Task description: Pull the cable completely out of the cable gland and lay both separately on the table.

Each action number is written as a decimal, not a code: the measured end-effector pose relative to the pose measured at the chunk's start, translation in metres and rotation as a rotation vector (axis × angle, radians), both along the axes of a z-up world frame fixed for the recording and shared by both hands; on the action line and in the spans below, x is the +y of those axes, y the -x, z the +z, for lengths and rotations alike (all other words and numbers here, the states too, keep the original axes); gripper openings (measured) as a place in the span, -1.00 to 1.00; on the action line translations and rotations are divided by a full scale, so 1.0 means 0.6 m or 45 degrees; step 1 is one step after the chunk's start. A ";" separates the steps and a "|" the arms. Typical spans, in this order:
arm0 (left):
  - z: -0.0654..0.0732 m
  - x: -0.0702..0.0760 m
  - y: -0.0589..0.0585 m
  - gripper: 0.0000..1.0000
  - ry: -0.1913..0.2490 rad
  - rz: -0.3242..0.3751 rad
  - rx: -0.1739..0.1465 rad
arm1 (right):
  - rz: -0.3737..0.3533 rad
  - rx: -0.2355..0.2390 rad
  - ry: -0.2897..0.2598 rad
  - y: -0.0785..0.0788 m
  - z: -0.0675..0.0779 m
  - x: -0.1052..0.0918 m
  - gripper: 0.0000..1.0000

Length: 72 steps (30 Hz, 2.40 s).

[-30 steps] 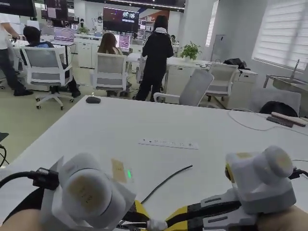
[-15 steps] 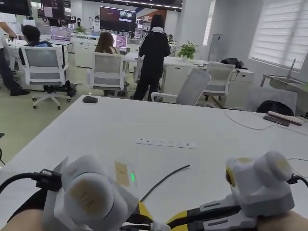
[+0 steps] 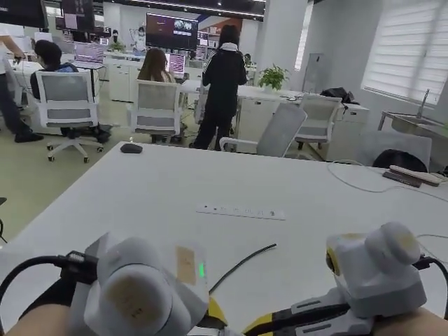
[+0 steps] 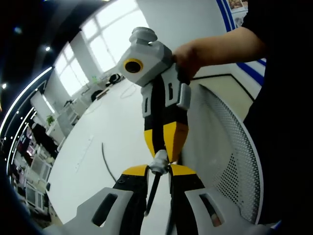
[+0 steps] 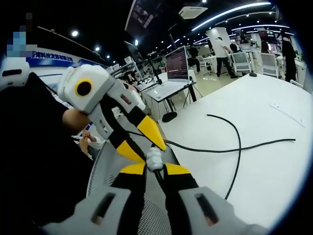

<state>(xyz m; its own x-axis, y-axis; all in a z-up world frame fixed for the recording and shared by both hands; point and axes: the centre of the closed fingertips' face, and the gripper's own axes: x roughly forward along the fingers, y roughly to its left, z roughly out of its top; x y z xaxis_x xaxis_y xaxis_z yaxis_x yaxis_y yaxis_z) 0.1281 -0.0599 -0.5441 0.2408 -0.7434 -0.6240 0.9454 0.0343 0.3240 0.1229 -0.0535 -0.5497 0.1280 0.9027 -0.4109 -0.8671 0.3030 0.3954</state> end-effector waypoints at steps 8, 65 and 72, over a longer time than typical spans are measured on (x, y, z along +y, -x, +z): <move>0.001 0.006 -0.009 -0.66 -0.017 0.024 -0.029 | -0.020 0.025 -0.038 -0.008 0.014 -0.008 -0.71; -0.041 0.021 -0.029 -0.68 -0.046 0.147 0.199 | 0.237 -0.558 0.722 -0.027 -0.047 0.023 -0.79; -0.044 0.023 -0.027 -0.68 0.053 0.226 0.426 | 0.194 -0.826 0.843 -0.025 -0.048 0.022 -0.79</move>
